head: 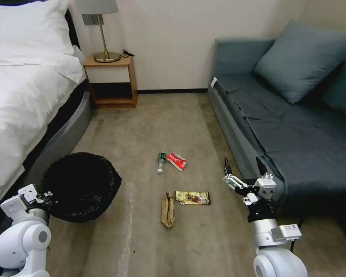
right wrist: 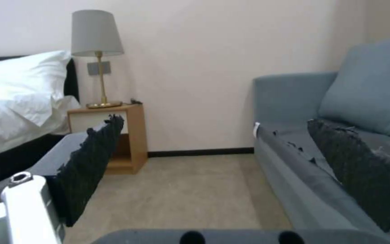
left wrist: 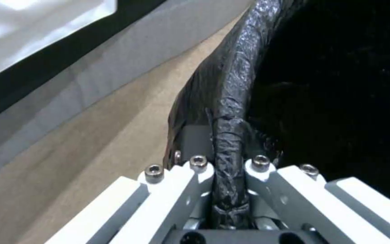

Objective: Pick up the trash bin, then pick up the garbage on the floor and place it into the trash bin.

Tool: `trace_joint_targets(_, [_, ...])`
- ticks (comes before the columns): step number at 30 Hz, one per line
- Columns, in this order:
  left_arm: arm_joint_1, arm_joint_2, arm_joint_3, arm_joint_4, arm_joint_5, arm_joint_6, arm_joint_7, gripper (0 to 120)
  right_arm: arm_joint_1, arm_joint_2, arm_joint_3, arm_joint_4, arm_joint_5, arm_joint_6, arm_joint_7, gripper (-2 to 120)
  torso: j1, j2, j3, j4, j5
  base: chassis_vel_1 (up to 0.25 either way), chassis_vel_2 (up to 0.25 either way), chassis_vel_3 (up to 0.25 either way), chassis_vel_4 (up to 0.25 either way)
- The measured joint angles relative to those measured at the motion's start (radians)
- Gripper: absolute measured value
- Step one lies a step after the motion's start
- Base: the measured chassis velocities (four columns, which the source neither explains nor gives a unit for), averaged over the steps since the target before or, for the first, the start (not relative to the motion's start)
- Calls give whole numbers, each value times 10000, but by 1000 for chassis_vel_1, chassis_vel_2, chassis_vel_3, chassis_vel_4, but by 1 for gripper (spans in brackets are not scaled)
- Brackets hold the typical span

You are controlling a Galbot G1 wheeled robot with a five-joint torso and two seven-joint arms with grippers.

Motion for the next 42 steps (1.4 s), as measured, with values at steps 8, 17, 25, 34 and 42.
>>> trace_joint_targets(8, [-62,4,33,64,7,2,11,2,133,-61,-108,-121,-41,-6,25,100,1,0,1,0,1,-163,166,171,-156])
trace_joint_targets(17, [-138,3,117,192,38,2,29,2,604,-434,-799,-319,322,-627,658,100,0,0,0,0,0,-45,52,42,-43])
trace_joint_targets(25, [-344,-1,477,377,189,3,59,2,1933,-1608,-3125,-984,4037,-4672,3465,100,0,1,0,-1,-2,0,0,0,0])
trace_joint_targets(34, [-197,-92,467,324,392,4,71,2,4361,-2588,-5592,-3409,7490,-7254,5621,100,1,1,0,3,2,0,0,0,0])
trace_joint_targets(42, [-174,-155,491,366,529,4,93,2,5618,-3273,-7323,-4812,8299,-7976,5999,100,0,1,0,0,0,0,0,0,0])
